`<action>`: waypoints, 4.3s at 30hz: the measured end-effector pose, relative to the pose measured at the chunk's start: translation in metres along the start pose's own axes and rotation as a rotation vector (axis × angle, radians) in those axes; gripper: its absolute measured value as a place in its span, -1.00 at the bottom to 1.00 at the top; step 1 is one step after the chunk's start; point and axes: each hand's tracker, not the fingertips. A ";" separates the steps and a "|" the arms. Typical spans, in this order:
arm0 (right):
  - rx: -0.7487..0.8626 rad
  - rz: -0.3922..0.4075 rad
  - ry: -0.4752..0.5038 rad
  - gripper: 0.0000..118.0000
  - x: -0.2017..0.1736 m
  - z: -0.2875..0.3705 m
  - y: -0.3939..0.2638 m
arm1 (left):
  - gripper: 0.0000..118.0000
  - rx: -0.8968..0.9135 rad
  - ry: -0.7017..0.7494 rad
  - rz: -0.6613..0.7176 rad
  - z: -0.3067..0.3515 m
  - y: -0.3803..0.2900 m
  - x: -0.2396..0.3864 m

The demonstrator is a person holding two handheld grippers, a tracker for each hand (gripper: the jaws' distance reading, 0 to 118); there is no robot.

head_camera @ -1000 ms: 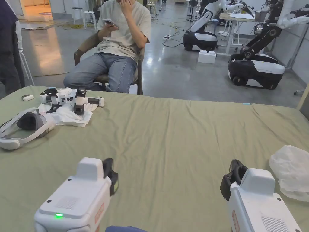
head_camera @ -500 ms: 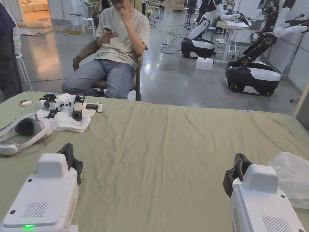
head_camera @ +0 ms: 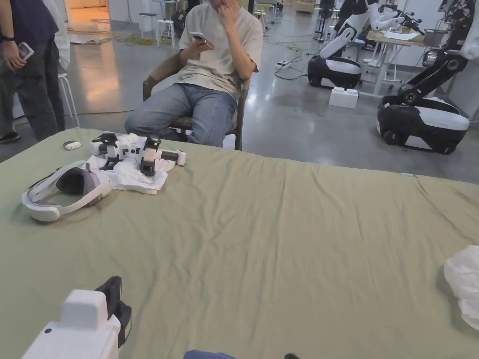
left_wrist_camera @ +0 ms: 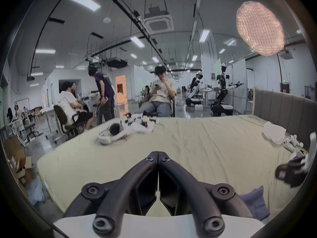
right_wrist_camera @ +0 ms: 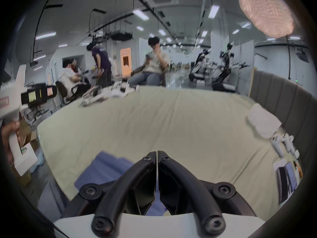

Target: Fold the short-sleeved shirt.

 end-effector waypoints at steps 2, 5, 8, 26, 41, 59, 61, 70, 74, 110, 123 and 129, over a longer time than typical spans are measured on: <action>-0.055 0.008 0.005 -1.00 -0.008 -0.016 -0.015 | -0.99 -0.044 -0.012 0.023 0.001 -0.011 -0.004; -0.087 0.001 -0.031 -1.00 -0.009 -0.038 -0.031 | -0.98 -0.091 -0.033 0.036 0.003 -0.026 -0.008; -0.136 -0.043 -0.059 -1.00 -0.001 -0.057 -0.041 | -0.87 -0.158 -0.087 0.061 0.002 -0.038 -0.012; -0.103 -0.011 -0.094 -1.00 -0.006 -0.054 -0.073 | 0.41 -0.738 -0.674 0.435 -0.093 -0.098 -0.024; -0.099 -0.044 -0.052 -1.00 0.007 -0.055 -0.073 | -0.40 -0.880 -0.980 0.682 -0.141 -0.143 -0.008; 0.017 0.020 -0.108 -1.00 0.012 -0.033 -0.050 | -0.63 -0.775 -0.937 0.910 -0.102 -0.105 -0.055; 0.058 -0.011 -0.121 -1.00 0.026 -0.025 -0.033 | -0.63 -0.755 -0.914 0.903 -0.099 -0.087 -0.076; 0.204 -0.052 -0.248 -1.00 0.109 0.003 0.052 | -0.63 -0.688 -0.752 0.772 -0.096 -0.014 -0.193; 0.248 -0.059 -0.316 -1.00 0.144 0.017 0.079 | -0.63 -0.662 -0.678 0.736 -0.089 0.023 -0.244; 0.185 -0.076 -0.276 -1.00 0.143 -0.003 0.085 | 0.15 -0.535 -0.159 0.348 -0.054 0.046 -0.238; 0.230 -0.109 -0.271 -1.00 0.130 -0.003 0.091 | 0.08 -0.192 -0.242 0.256 -0.069 0.025 -0.038; 0.283 -0.101 -0.275 -1.00 0.120 0.003 0.102 | -0.66 -0.011 -0.158 0.029 -0.065 0.049 0.040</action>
